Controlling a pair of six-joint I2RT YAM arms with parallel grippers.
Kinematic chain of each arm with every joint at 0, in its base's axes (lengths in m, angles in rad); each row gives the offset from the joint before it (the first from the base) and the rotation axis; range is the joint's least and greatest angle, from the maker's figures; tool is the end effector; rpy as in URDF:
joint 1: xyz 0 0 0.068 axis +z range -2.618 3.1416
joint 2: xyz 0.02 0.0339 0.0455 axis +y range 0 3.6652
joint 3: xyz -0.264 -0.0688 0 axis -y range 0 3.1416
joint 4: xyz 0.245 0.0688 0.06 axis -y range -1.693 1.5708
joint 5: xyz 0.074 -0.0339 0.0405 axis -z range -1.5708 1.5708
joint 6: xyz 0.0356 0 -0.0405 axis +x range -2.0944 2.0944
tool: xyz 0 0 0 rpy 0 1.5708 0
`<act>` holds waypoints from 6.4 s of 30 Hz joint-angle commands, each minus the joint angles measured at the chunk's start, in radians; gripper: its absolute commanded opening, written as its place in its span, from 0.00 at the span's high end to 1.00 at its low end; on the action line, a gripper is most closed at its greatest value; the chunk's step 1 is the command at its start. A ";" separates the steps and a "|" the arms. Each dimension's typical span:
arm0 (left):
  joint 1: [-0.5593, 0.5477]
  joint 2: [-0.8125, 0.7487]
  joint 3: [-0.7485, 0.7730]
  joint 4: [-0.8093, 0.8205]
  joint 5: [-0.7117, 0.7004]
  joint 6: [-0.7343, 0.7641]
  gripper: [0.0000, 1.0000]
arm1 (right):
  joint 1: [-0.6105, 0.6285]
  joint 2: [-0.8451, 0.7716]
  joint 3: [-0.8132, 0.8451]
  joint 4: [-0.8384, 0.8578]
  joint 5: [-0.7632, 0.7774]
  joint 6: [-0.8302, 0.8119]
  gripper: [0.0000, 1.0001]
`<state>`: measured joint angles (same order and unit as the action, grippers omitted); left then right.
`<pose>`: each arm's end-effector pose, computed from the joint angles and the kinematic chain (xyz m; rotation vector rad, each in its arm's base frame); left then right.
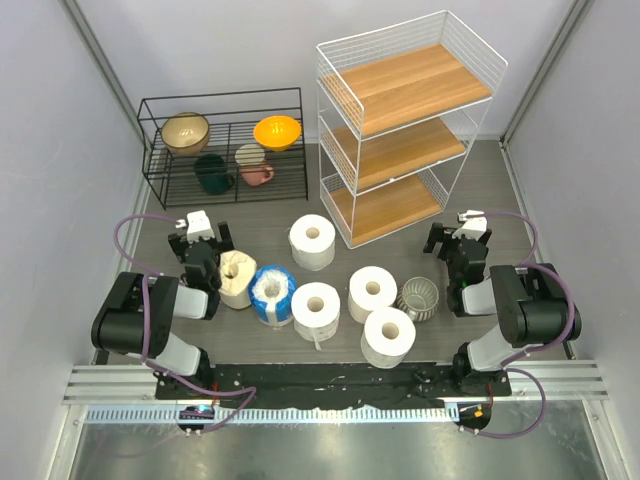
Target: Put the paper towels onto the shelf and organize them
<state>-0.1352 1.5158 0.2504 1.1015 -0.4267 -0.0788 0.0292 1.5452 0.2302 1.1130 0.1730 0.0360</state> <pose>0.2411 -0.0179 0.1441 -0.2637 1.7042 0.2117 0.2402 0.0009 0.1337 0.1310 1.7661 -0.1061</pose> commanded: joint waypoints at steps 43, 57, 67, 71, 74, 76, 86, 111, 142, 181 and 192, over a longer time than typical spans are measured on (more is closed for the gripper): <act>0.000 -0.930 0.375 -1.440 0.163 -0.638 0.00 | 0.005 -0.714 0.506 -1.349 0.070 0.473 0.00; 0.002 -0.931 0.472 -1.560 0.371 -0.598 0.00 | 0.003 -0.784 0.578 -1.600 -0.104 0.479 0.00; 0.002 -0.967 0.438 -1.605 0.375 -0.492 0.00 | 0.099 -0.809 0.601 -1.792 -0.244 0.453 0.00; 0.002 -0.933 0.443 -1.602 0.390 -0.489 0.00 | 0.199 -0.807 0.630 -1.852 -0.196 0.521 0.00; 0.002 -0.915 0.446 -1.615 0.396 -0.477 0.00 | 0.268 -0.826 0.661 -1.924 -0.129 0.567 0.00; 0.000 -0.901 0.455 -1.628 0.398 -0.469 0.00 | 0.288 -0.847 0.676 -1.979 -0.119 0.585 0.00; 0.002 -0.898 0.449 -1.654 0.402 -0.458 0.00 | 0.322 -0.869 0.756 -2.216 -0.118 0.642 0.00; 0.002 -0.898 0.444 -1.681 0.387 -0.447 0.00 | 1.106 -0.519 0.886 -2.125 0.497 1.085 0.00; 0.000 -0.895 0.443 -1.683 0.396 -0.443 0.00 | 0.842 -0.571 0.765 -1.992 0.358 0.708 0.04; 0.002 -0.882 0.438 -1.678 0.422 -0.443 0.00 | 0.701 -0.358 0.589 -1.701 0.079 0.424 0.20; 0.000 -0.881 0.437 -1.675 0.421 -0.443 0.00 | 0.698 -0.361 0.578 -1.716 0.040 0.421 0.24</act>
<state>-0.1314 0.6361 0.6891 -0.5892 -0.0246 -0.5400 0.7307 1.1809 0.8349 -0.5602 0.2272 0.4728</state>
